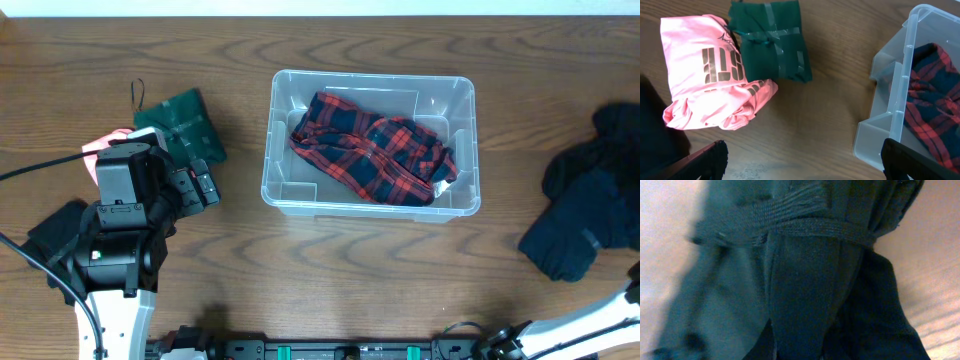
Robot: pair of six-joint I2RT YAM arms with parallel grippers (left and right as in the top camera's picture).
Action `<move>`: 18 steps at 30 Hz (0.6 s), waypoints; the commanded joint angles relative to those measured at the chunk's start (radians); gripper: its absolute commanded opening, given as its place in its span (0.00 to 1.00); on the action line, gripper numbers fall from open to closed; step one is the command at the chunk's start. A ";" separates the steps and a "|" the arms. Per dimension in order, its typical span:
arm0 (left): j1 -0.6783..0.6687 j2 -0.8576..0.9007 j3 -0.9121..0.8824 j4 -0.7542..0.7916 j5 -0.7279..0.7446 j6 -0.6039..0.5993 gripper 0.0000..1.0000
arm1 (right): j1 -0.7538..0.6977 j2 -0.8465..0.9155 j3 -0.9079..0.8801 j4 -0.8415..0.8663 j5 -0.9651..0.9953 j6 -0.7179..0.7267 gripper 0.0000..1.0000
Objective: Pack container
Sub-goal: 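Grasp the black garment with the right gripper and drop it into container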
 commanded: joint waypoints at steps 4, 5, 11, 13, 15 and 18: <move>-0.003 0.003 0.024 -0.002 -0.008 -0.002 0.98 | 0.146 -0.322 0.029 0.050 -0.040 0.032 0.01; -0.003 0.003 0.024 -0.002 -0.008 -0.002 0.98 | 0.171 -0.354 0.029 0.057 -0.031 0.031 0.01; -0.003 0.003 0.024 -0.002 -0.008 -0.002 0.98 | 0.356 -0.534 0.029 0.082 0.002 -0.030 0.01; -0.003 0.003 0.024 -0.002 -0.008 -0.002 0.98 | 0.436 -0.578 0.029 0.066 -0.031 -0.099 0.01; -0.003 0.003 0.024 -0.002 -0.008 -0.002 0.98 | 0.529 -0.614 0.029 0.028 -0.121 -0.214 0.01; -0.003 0.003 0.024 -0.002 -0.008 -0.002 0.98 | 0.657 -0.638 0.029 -0.015 -0.203 -0.346 0.01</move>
